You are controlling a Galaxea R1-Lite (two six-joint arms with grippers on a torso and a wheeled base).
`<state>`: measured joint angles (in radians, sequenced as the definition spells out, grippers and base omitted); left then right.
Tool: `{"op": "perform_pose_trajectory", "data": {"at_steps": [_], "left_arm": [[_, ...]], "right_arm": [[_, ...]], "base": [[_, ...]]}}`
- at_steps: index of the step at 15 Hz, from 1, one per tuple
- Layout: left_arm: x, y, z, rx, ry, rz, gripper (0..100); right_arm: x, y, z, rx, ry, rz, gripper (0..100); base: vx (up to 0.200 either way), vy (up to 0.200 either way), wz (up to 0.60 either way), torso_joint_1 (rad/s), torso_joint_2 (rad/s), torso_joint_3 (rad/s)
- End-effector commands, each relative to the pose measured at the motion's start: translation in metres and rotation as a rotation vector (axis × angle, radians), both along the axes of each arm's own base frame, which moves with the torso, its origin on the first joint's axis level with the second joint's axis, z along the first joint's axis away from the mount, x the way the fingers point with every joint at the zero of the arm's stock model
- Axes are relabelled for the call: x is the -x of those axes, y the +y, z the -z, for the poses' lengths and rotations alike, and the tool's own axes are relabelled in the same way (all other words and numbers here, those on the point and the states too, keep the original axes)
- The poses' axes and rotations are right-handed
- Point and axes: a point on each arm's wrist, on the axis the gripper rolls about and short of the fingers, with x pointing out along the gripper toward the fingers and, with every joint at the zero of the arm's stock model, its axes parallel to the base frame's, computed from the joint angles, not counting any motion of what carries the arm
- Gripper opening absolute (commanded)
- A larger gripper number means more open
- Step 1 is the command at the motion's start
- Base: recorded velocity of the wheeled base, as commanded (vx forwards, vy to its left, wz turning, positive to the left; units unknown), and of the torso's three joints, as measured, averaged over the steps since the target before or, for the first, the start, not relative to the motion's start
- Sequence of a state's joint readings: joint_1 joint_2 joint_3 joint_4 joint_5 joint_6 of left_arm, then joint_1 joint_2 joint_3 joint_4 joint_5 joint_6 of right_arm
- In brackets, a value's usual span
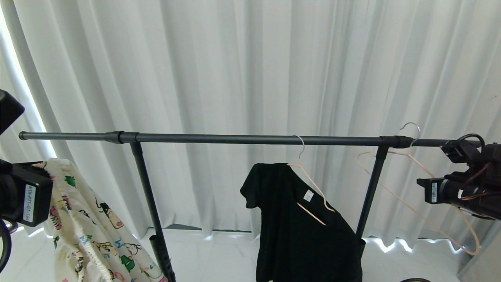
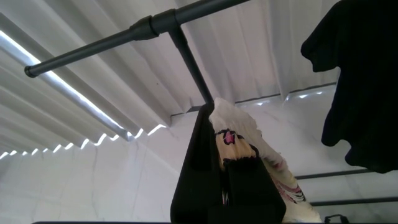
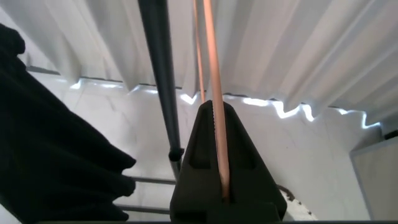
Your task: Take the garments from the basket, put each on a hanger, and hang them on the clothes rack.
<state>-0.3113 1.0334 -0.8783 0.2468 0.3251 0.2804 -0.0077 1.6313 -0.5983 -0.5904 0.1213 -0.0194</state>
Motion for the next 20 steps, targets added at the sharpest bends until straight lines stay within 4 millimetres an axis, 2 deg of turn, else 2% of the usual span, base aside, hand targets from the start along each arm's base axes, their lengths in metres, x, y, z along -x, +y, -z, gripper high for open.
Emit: {"op": "perform_pose_trajectory", "data": {"at_steps": [1, 4, 7, 9, 20], "left_arm": [[0.0, 0.0, 0.001, -0.001, 0.003, 0.0, 0], [0.0, 0.0, 0.003, -0.005, 0.009, -0.001, 0], [0.001, 0.001, 0.003, -0.004, 0.006, -0.004, 0], [0.003, 0.002, 0.001, -0.001, -0.003, -0.008, 0], [0.003, 0.003, 0.002, -0.002, -0.002, -0.016, 0]], "right_arm": [[0.016, -0.009, -0.009, 0.002, -0.033, 0.033, 0], [0.046, -0.017, -0.013, 0.008, -0.055, 0.074, 0], [0.082, -0.016, -0.002, 0.023, -0.035, 0.083, 0], [0.097, -0.015, 0.004, 0.05, -0.025, 0.07, 0], [0.108, -0.009, -0.004, 0.103, -0.079, 0.009, 0]], "base": [[0.0, 0.0, 0.0, 0.0, 0.0, 0.0], [0.0, 0.0, 0.0, 0.0, 0.0, 0.0], [-0.2, 0.0, 0.0, 0.002, 0.01, 0.004], [-0.2, 0.0, 0.0, 0.007, 0.0, 0.0], [-0.2, 0.0, 0.0, 0.001, 0.0, 0.003]]}}
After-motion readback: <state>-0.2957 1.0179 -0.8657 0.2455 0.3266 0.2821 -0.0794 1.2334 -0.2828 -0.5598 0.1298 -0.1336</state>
